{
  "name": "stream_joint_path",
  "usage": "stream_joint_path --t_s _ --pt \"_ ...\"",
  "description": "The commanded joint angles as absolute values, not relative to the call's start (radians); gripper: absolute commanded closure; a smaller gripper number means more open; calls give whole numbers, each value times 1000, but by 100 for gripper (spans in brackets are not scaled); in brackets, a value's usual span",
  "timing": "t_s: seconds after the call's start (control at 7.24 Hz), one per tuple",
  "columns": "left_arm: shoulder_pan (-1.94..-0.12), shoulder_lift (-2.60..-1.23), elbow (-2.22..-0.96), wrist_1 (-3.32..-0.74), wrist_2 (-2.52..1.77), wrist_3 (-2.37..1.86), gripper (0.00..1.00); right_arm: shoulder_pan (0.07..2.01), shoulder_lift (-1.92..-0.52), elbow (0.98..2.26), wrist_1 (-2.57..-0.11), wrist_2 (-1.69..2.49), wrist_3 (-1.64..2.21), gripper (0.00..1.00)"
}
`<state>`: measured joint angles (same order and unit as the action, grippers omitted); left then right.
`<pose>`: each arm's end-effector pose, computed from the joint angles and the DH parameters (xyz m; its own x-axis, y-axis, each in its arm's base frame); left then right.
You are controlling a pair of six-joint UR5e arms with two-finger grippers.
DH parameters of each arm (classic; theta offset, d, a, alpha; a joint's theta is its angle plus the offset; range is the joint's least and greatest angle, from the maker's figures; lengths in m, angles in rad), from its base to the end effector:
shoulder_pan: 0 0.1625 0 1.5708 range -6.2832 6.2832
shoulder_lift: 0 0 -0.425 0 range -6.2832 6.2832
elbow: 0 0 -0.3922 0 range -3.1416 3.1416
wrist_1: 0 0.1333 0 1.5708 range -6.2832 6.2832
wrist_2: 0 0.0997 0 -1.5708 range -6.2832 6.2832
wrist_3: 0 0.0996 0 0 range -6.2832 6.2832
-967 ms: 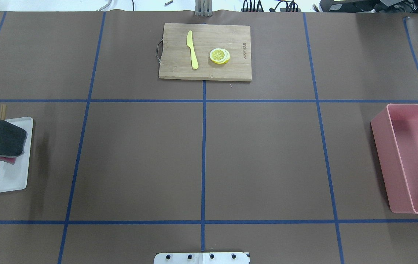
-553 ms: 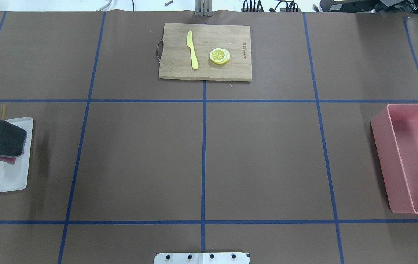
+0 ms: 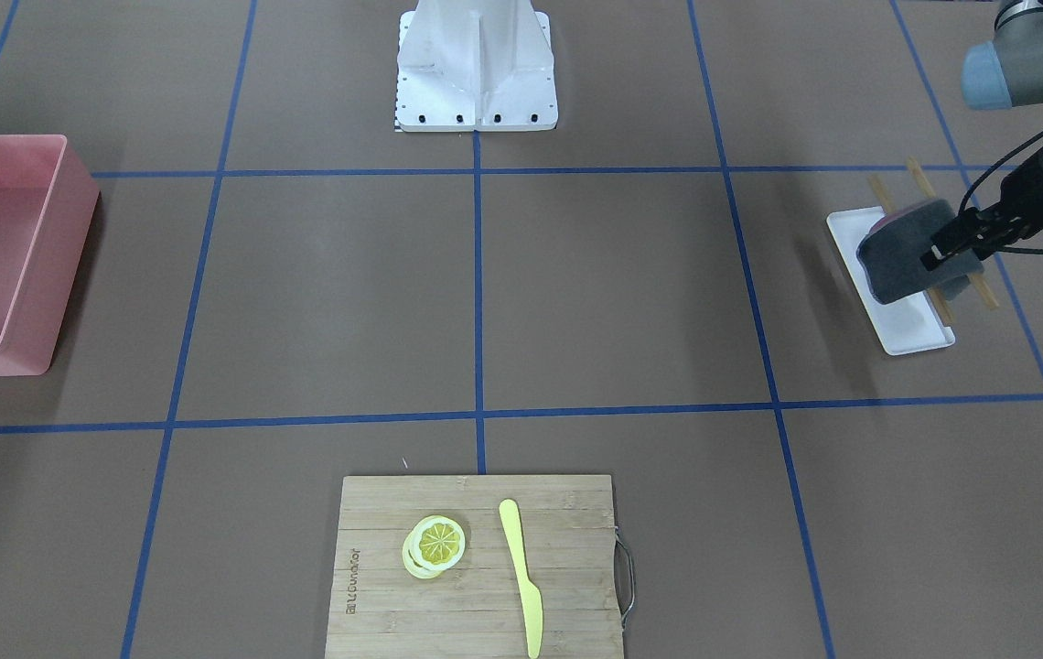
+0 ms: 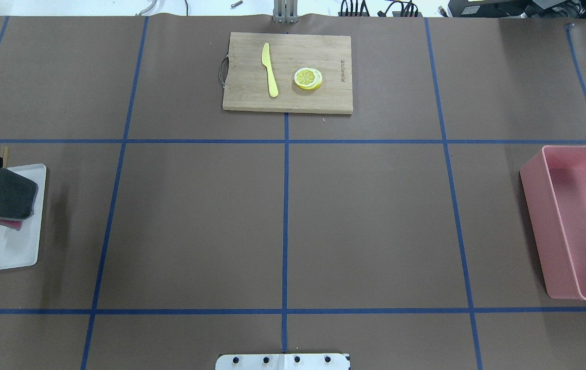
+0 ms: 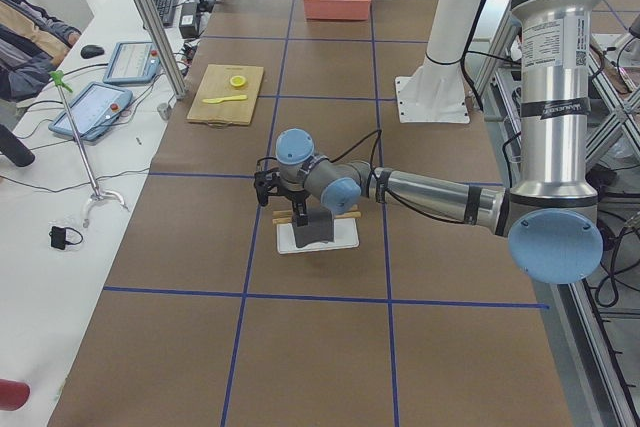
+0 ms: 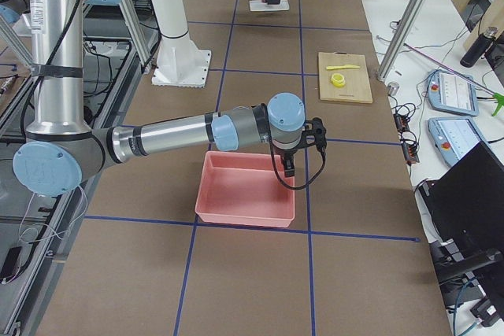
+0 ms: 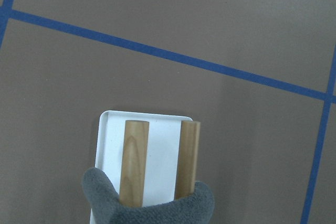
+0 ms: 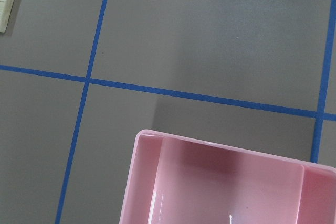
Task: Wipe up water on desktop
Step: 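Lower the left gripper onto the grey towel on the white tray and grasp it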
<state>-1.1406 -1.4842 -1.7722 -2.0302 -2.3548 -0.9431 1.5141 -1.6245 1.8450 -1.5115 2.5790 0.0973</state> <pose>0.1408 -0.4579 0.5460 0.5674 -0.2395 -0.7878 0.1858 0.9693 -0.1609 0.0223 -0.4724 0.5246 0.5221 -0.1690 0.8360 0.0038 0.9806 0.1959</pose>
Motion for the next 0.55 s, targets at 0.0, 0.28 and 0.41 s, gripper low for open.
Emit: stream_joint_path --t_s 0.0,0.28,0.41 --pt "-1135 -1462 -1776 -2031 -2376 -948 29 1514 -1624 1842 -1513 2577 97 0" --pt "-1138 -1436 -1799 -2034 -2404 -948 35 1514 -1624 1841 -1513 2577 98 0" --pt "-1140 -1425 -1818 -2034 -2407 -948 35 1514 -1623 1841 -1513 2577 98 0"
